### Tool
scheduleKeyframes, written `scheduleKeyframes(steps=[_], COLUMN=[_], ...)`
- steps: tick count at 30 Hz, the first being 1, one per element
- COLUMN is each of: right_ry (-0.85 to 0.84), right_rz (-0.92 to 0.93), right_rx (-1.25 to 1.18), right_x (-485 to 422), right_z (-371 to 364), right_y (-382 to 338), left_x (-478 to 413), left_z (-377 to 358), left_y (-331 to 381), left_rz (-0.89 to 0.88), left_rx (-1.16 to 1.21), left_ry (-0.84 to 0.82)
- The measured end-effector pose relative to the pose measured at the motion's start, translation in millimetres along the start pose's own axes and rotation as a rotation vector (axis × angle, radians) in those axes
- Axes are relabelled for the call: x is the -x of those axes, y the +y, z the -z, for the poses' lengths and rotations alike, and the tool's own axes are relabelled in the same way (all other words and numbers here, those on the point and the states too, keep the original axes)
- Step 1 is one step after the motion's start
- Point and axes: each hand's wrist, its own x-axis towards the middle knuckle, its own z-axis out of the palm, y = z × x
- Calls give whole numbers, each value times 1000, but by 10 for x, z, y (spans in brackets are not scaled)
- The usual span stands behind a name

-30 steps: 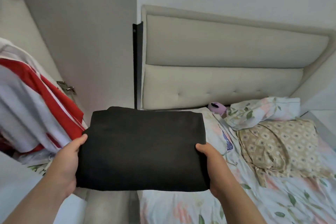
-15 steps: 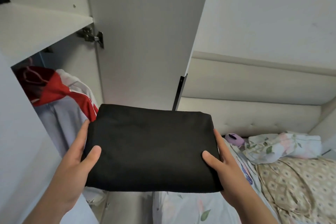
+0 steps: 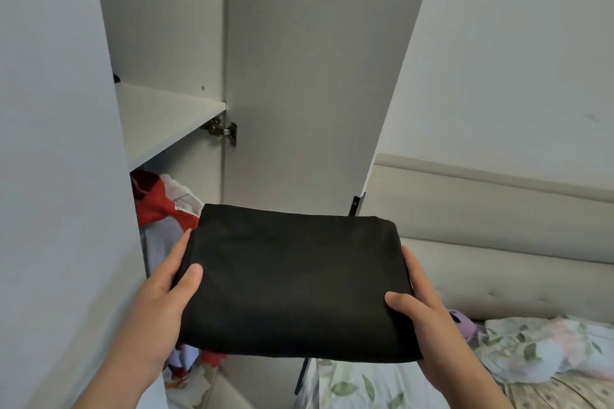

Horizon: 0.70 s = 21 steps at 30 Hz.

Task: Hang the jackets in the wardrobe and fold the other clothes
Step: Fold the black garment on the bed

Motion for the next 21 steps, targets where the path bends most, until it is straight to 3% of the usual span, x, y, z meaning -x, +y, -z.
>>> scheduleKeyframes(steps=[9,12,14,17,21], right_ry=[33,3,-13,-37,-70], right_rz=[112,145,173,208,257], right_rx=[-91,-26,4,27,51], right_x=[-196,-290,-355,-413,-482], right_z=[-259,-376,-436,-463,-451], right_y=[-367,-530,-650,-826,-963], left_x=[-94,-156,-213,-283,-319], left_z=[62,150,228,208,173], left_y=[438,613,719,880,967], left_rz=[-152,-167,-211,-266,-316], left_rx=[87,116,2,-143,-119], left_ry=[143,74,-16,35,60])
